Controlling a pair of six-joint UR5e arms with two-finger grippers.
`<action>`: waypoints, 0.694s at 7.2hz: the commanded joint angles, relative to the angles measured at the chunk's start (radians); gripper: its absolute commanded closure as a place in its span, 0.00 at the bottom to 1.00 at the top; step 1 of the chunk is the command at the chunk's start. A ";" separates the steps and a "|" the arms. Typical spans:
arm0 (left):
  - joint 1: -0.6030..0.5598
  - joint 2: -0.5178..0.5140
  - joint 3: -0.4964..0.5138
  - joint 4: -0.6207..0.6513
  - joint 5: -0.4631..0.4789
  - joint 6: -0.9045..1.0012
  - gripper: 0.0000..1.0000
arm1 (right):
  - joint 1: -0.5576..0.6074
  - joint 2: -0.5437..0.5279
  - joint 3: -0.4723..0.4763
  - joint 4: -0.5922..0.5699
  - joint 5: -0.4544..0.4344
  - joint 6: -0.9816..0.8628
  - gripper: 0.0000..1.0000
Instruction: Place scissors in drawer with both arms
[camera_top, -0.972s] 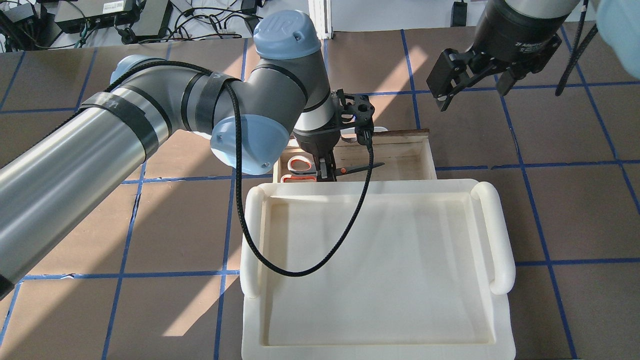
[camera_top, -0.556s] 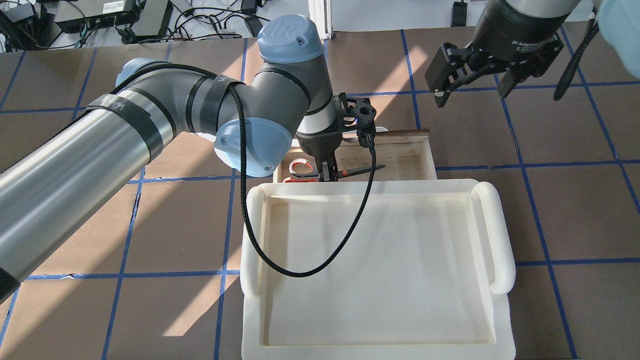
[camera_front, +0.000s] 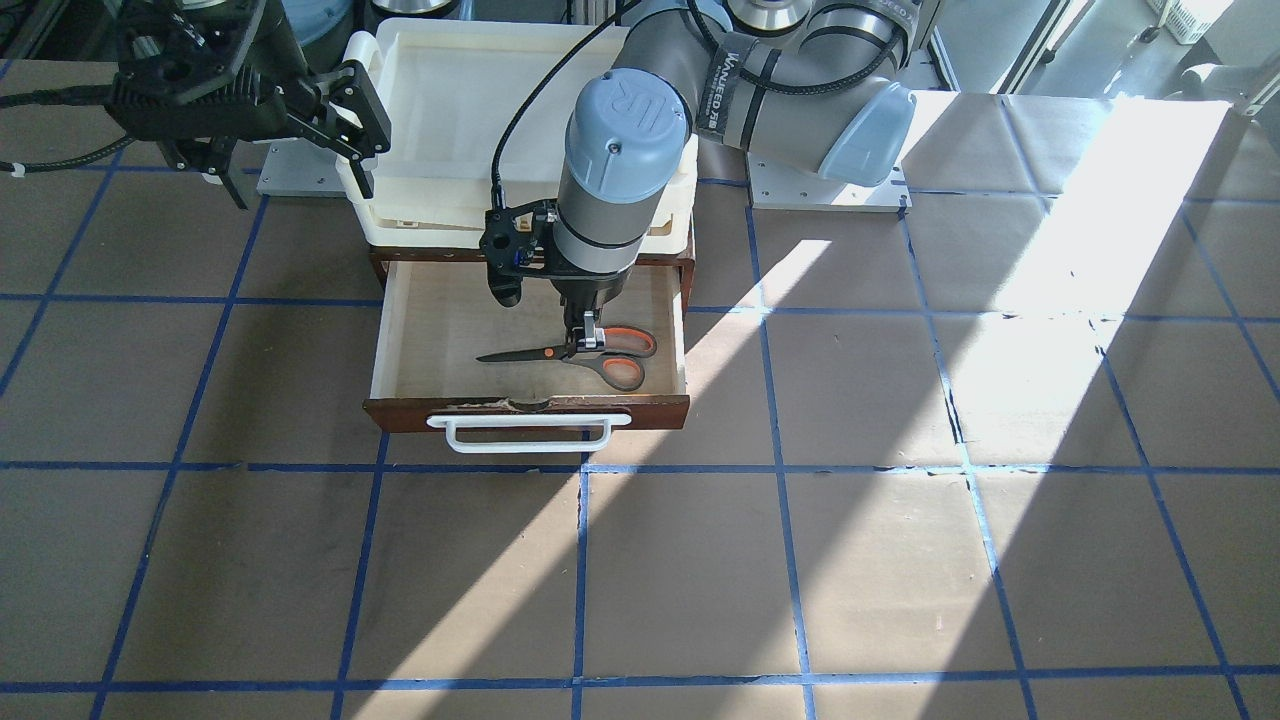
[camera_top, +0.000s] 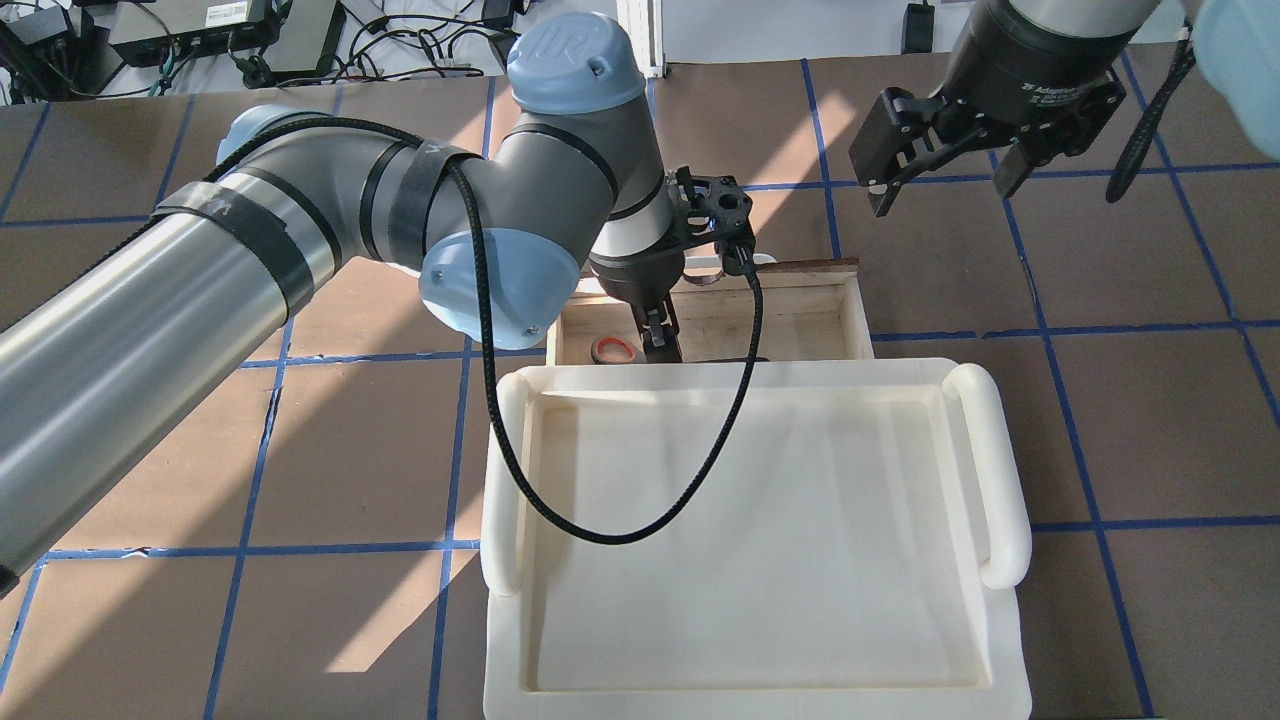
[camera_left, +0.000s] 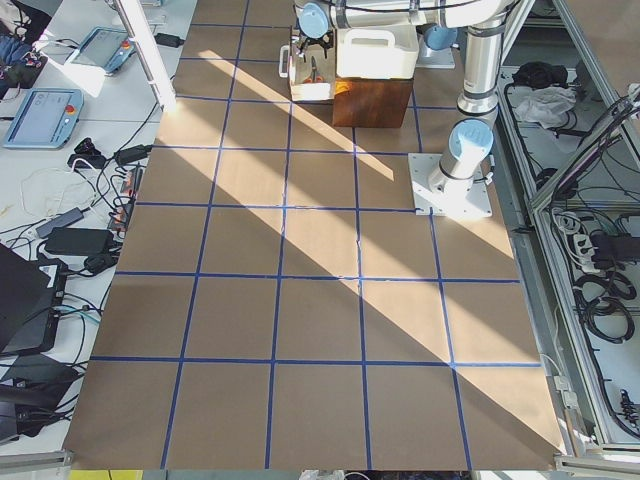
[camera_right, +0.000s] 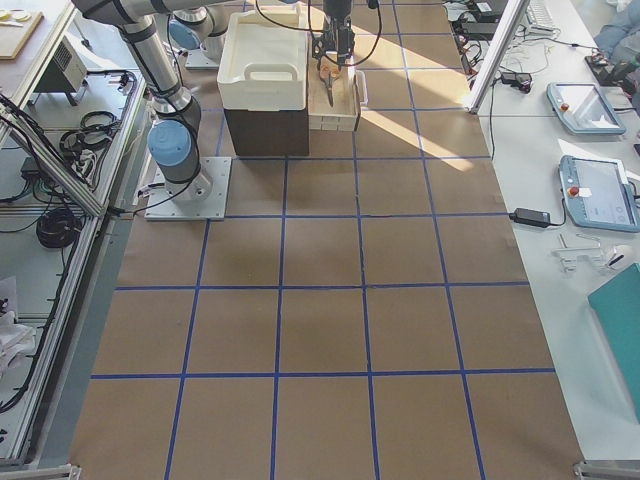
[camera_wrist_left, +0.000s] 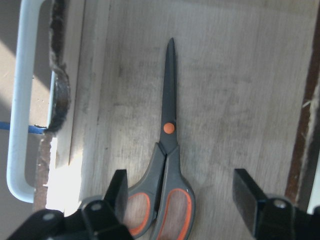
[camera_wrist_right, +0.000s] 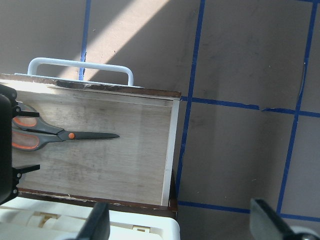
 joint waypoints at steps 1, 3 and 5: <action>0.021 0.036 0.062 -0.043 0.031 -0.241 0.22 | 0.000 0.000 0.000 0.000 0.000 -0.001 0.00; 0.092 0.073 0.088 -0.071 0.033 -0.429 0.18 | 0.000 0.000 0.000 0.000 0.000 -0.003 0.00; 0.191 0.111 0.088 -0.063 0.036 -0.676 0.00 | -0.001 0.002 0.002 0.000 0.000 -0.003 0.00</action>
